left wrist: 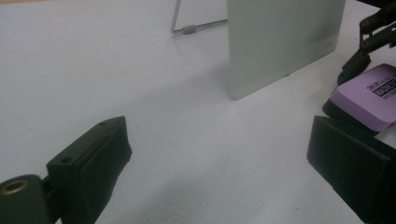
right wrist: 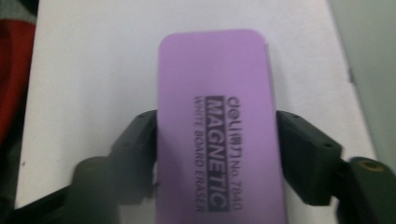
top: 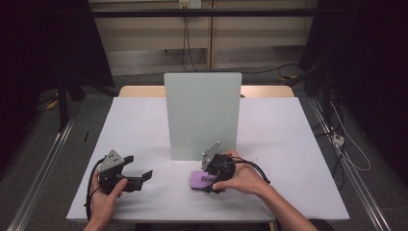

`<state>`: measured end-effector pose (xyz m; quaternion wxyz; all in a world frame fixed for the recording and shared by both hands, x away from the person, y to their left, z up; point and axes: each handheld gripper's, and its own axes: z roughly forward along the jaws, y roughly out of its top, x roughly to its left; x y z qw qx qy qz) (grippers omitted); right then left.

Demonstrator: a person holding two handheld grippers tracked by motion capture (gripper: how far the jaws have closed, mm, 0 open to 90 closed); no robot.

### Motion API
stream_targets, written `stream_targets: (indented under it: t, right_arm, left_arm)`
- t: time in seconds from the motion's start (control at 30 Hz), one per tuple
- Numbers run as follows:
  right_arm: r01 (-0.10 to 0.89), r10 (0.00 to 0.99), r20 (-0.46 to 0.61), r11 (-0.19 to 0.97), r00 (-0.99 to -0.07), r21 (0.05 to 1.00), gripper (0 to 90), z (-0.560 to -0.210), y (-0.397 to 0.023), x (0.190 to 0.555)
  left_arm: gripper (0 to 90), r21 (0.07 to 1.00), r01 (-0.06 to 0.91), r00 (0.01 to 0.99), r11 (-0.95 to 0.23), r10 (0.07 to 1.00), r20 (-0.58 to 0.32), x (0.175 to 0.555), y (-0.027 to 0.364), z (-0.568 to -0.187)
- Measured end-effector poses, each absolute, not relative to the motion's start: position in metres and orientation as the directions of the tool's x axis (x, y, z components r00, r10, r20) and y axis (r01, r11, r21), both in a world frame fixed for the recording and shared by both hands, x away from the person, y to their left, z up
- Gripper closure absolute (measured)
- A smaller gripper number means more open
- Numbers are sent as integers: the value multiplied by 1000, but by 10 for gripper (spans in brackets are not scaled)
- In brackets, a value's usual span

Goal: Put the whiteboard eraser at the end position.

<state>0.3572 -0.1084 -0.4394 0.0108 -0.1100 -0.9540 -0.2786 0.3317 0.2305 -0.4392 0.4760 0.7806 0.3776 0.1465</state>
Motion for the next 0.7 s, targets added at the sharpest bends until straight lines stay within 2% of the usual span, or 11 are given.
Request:
stream_targets:
  t: [0.33,0.7]
  right_arm:
    - [263,270,72,786,-960,560,100,-442,-114,360]
    - [286,299,78,755,-951,590,82,-437,-116,360]
  left_arm:
    - [58,856,447,672,-261,729,-129,332,231,-439]
    - [58,856,447,672,-260,730,-129,332,231,-439]
